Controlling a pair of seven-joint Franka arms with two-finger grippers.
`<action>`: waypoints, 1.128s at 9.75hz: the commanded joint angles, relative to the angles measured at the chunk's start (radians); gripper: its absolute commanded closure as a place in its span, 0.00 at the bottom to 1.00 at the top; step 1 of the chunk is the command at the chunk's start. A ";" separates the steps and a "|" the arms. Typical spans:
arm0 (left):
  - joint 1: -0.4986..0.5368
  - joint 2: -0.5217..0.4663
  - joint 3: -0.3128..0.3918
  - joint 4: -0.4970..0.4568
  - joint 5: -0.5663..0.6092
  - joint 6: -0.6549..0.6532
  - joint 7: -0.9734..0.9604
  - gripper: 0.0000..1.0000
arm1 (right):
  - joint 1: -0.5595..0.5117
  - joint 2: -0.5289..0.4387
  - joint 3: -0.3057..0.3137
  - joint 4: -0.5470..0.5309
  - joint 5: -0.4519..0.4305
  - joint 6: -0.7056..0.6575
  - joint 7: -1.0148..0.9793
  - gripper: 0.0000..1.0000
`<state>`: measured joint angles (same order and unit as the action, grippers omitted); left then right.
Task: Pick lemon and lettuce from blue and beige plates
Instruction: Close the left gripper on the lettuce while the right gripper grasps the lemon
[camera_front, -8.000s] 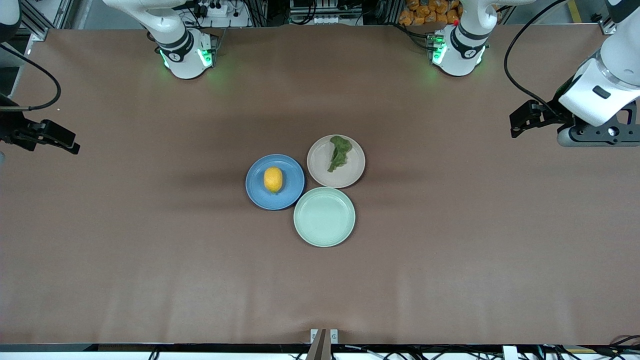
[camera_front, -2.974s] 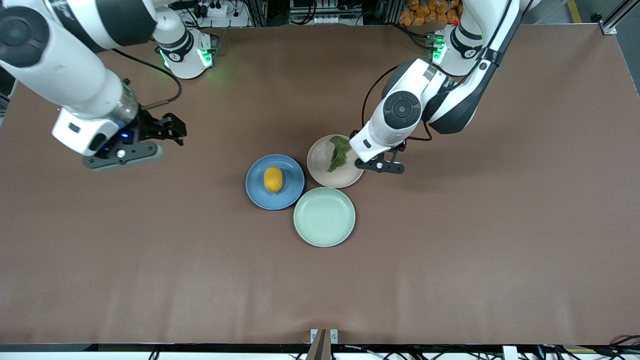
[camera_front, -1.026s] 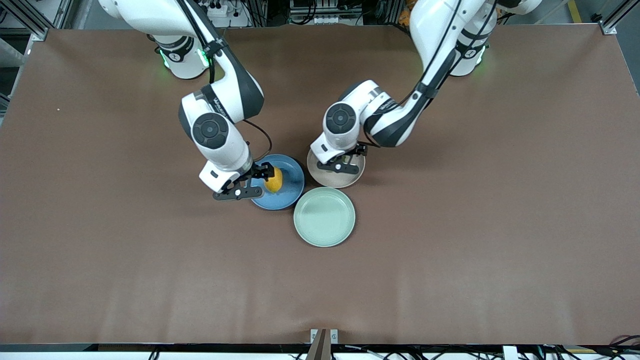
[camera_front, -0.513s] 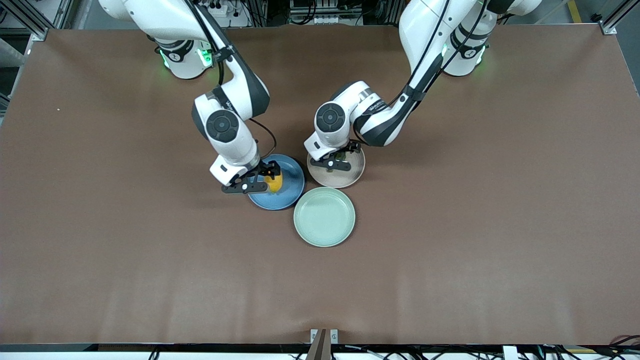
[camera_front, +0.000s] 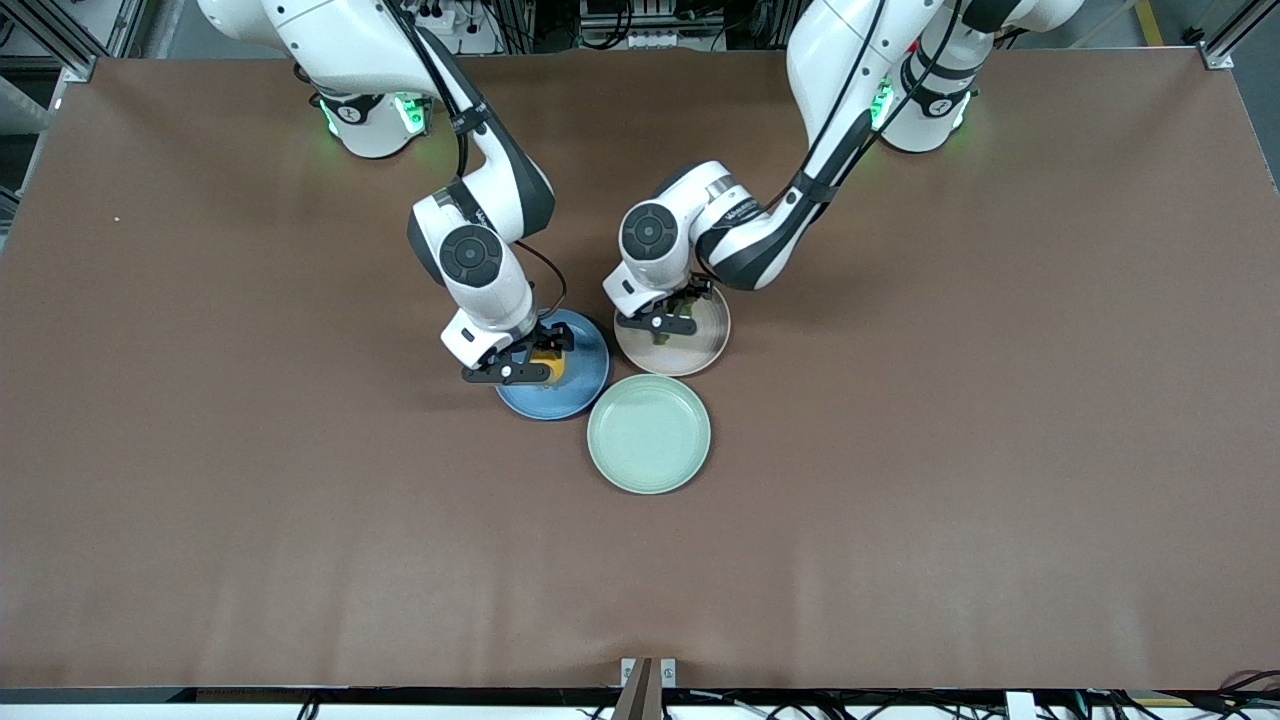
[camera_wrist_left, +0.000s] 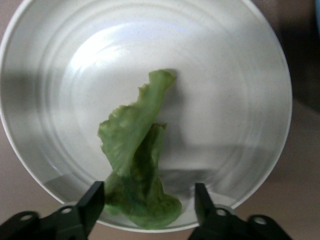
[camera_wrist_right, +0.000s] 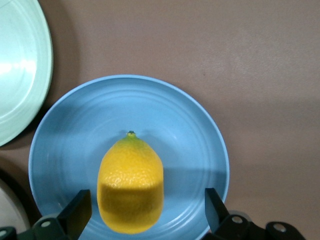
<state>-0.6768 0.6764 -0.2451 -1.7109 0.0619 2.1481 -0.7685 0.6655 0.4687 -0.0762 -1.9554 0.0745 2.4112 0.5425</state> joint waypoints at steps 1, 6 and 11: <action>-0.012 0.006 0.009 0.019 0.051 -0.001 -0.041 1.00 | 0.029 0.033 -0.007 -0.005 0.018 0.052 0.036 0.00; -0.012 -0.014 0.006 0.022 0.042 -0.004 -0.130 1.00 | 0.048 0.094 -0.008 -0.008 0.016 0.135 0.063 0.00; 0.025 -0.057 0.009 0.060 0.035 -0.075 -0.129 1.00 | 0.049 0.122 -0.008 -0.011 0.016 0.172 0.068 0.00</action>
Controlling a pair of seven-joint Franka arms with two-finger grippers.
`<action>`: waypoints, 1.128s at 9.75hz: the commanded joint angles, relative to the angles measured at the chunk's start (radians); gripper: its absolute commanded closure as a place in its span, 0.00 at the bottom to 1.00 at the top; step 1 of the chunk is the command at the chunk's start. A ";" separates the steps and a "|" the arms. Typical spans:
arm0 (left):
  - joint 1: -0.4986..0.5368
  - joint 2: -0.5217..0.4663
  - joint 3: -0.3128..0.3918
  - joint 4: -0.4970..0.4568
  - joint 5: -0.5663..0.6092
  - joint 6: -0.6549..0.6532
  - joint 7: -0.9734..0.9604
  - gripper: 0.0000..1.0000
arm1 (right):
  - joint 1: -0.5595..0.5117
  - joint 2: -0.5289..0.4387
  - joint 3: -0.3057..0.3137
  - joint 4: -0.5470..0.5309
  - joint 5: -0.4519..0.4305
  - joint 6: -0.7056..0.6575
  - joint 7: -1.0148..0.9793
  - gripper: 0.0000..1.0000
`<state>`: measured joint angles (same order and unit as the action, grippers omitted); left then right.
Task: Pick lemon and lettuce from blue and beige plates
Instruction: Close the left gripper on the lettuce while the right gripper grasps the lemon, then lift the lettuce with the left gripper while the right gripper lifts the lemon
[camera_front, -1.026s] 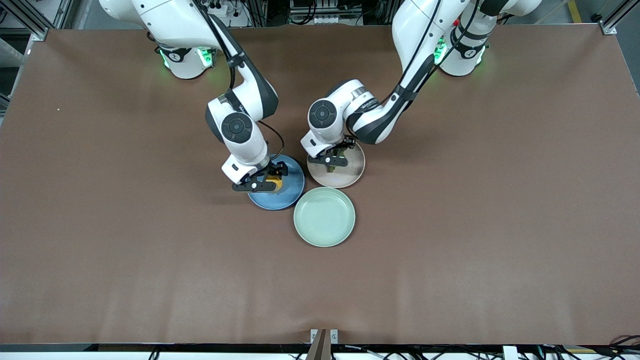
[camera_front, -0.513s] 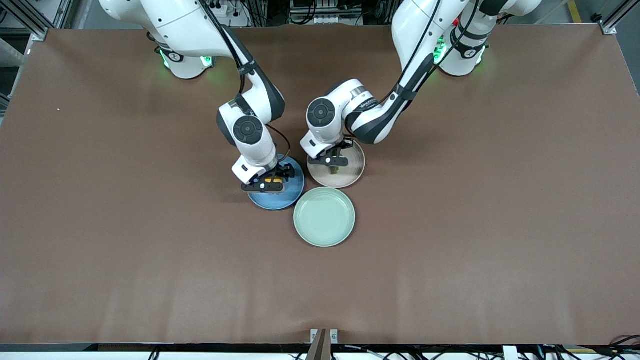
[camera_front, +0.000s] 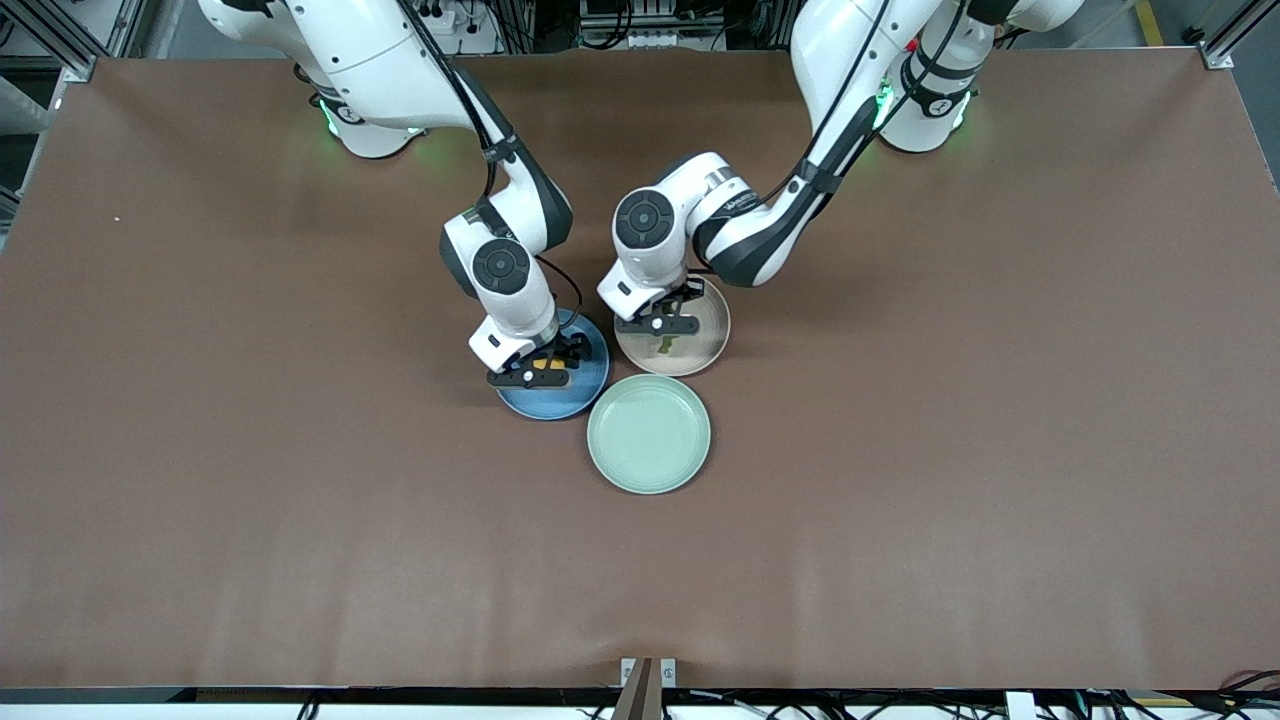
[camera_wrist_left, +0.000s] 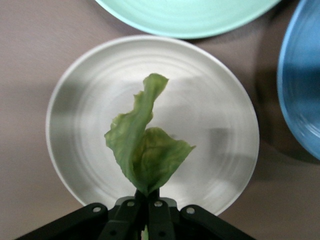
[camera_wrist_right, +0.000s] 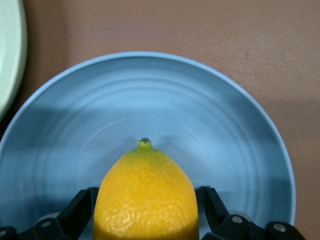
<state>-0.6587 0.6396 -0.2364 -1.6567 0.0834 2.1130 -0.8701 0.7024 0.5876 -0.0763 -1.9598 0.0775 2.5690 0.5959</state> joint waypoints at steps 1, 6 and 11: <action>0.016 -0.026 0.002 0.014 0.013 -0.054 -0.026 1.00 | 0.019 0.005 -0.010 -0.007 0.013 0.014 0.015 0.00; 0.117 -0.031 0.000 0.100 0.013 -0.148 -0.017 1.00 | 0.019 0.009 -0.008 -0.005 0.013 0.010 0.015 0.40; 0.241 -0.049 0.000 0.101 0.013 -0.183 0.118 1.00 | 0.014 0.002 -0.008 0.009 0.013 -0.022 0.039 0.61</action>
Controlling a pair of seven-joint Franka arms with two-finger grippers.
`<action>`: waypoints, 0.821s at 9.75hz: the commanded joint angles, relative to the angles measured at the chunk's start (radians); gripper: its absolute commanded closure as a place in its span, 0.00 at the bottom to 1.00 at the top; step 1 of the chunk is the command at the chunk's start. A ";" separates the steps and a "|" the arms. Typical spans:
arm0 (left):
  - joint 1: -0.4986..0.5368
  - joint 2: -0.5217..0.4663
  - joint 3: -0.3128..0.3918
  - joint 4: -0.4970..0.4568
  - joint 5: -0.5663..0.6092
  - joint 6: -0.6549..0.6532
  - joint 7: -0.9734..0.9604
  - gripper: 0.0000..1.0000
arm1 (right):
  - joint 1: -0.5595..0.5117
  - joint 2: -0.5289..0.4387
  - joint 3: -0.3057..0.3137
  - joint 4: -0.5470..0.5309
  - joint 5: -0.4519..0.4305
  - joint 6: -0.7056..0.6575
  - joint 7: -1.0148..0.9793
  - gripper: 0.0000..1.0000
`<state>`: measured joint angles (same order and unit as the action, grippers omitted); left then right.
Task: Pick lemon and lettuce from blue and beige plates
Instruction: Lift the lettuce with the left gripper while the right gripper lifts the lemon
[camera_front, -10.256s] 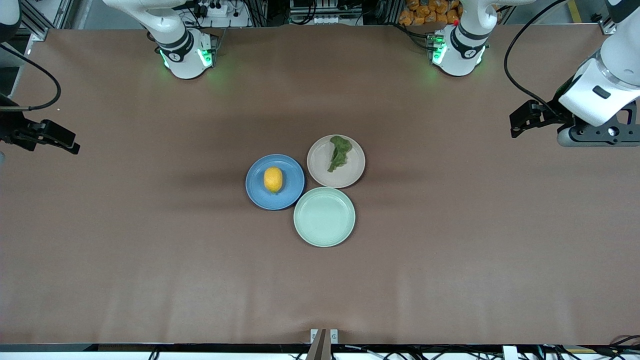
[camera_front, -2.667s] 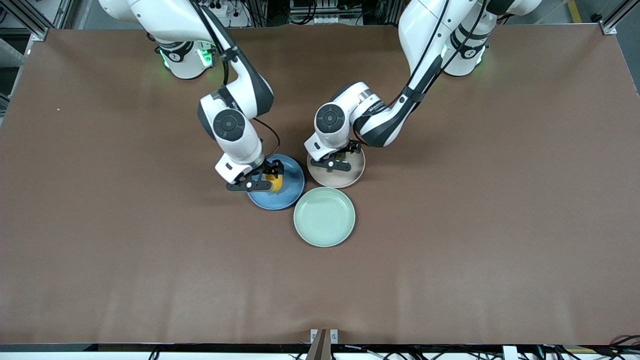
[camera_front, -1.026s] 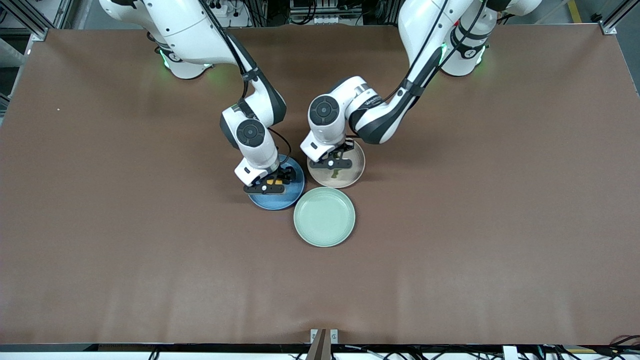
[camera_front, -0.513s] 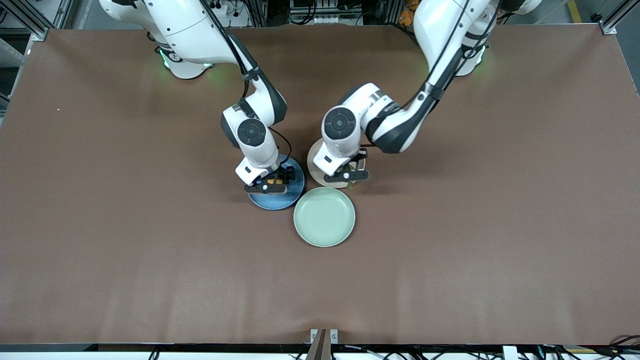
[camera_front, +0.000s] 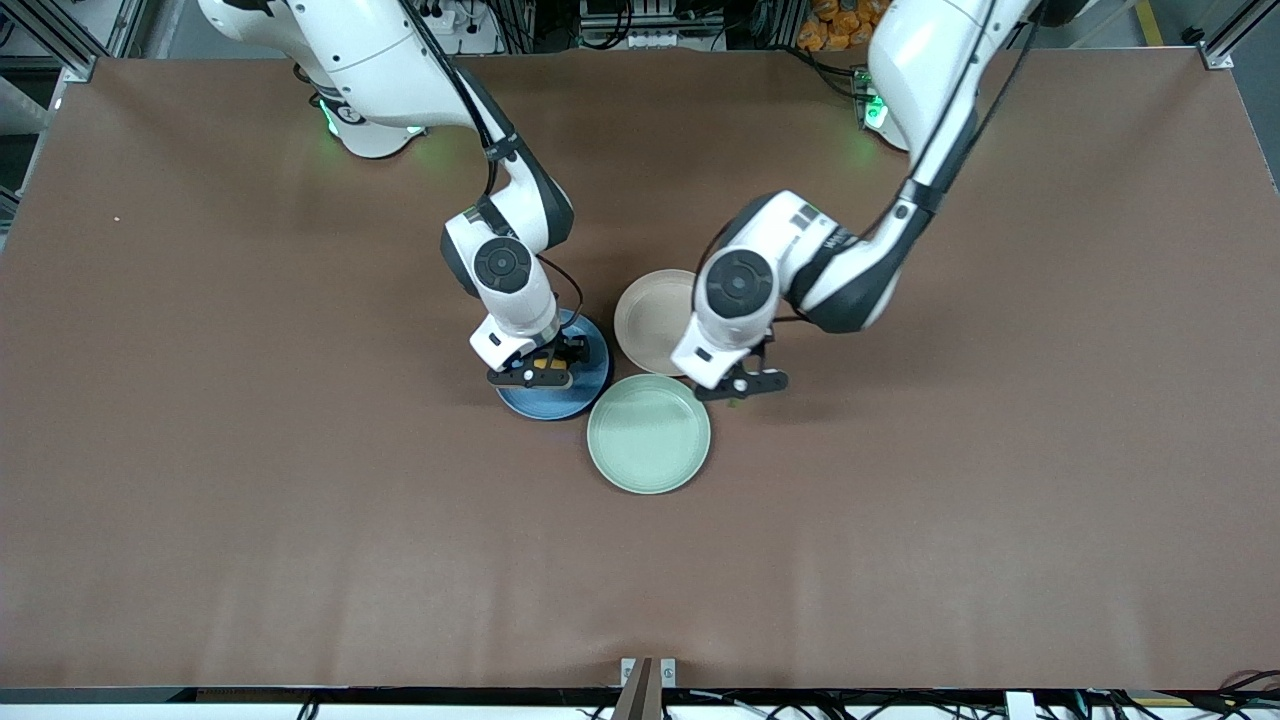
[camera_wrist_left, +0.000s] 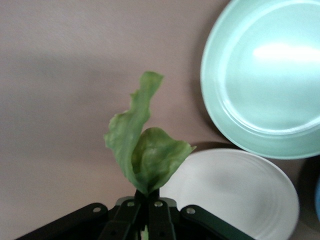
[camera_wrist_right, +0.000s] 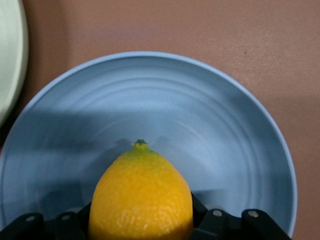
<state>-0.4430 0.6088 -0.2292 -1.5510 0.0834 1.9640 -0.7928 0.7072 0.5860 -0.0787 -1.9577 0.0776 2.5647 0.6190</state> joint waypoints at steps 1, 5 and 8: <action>0.039 -0.018 -0.006 -0.005 0.015 -0.036 0.067 1.00 | 0.009 -0.001 -0.006 0.022 0.013 -0.056 0.016 0.61; 0.156 -0.011 -0.006 -0.005 0.018 -0.034 0.235 1.00 | -0.020 -0.015 -0.012 0.149 0.014 -0.288 0.018 0.67; 0.222 -0.009 -0.006 -0.005 0.021 -0.034 0.384 1.00 | -0.060 -0.035 -0.012 0.212 0.014 -0.386 0.007 0.67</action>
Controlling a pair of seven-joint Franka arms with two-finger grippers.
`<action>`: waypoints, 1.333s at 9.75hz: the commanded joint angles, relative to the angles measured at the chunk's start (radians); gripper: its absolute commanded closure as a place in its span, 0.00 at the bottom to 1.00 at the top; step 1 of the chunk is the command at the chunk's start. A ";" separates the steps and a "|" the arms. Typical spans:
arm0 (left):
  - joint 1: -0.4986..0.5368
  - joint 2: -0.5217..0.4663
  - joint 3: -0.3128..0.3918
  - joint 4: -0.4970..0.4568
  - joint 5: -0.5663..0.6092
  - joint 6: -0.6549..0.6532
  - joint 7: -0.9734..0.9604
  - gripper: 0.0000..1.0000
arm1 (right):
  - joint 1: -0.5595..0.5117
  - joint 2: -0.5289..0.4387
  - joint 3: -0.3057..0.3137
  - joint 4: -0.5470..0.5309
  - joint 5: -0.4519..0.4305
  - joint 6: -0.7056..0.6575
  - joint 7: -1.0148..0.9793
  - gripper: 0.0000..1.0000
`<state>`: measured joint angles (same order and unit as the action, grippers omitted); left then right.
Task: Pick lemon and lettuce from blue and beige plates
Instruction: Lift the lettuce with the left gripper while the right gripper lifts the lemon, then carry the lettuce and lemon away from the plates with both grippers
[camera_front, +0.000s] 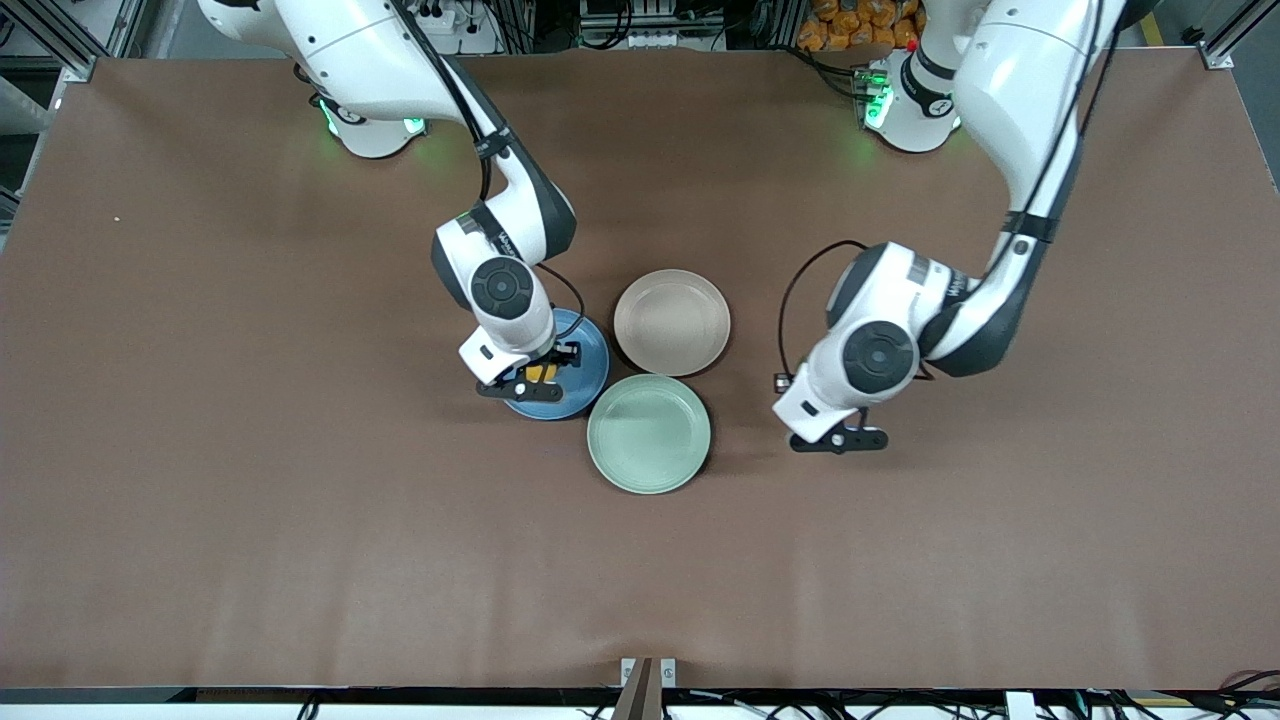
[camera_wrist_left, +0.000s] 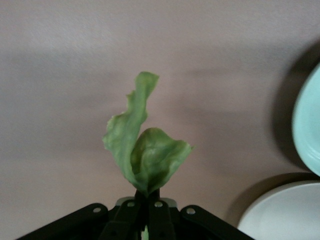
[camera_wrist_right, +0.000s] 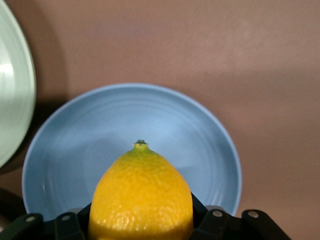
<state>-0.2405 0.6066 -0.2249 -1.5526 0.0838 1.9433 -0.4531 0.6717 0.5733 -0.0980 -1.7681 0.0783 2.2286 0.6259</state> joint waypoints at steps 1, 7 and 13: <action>0.023 -0.001 -0.004 -0.003 0.022 -0.014 0.074 1.00 | -0.038 -0.023 0.008 0.056 0.012 -0.097 -0.008 0.67; 0.098 0.027 0.033 0.019 0.043 0.005 0.258 1.00 | -0.150 -0.021 0.009 0.258 0.014 -0.355 -0.162 0.72; 0.165 0.018 0.055 -0.006 0.048 -0.121 0.287 1.00 | -0.280 -0.065 0.008 0.303 0.014 -0.475 -0.395 0.73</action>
<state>-0.0948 0.6304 -0.1657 -1.5558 0.1085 1.8569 -0.1735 0.4219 0.5450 -0.1015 -1.4540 0.0783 1.7781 0.2828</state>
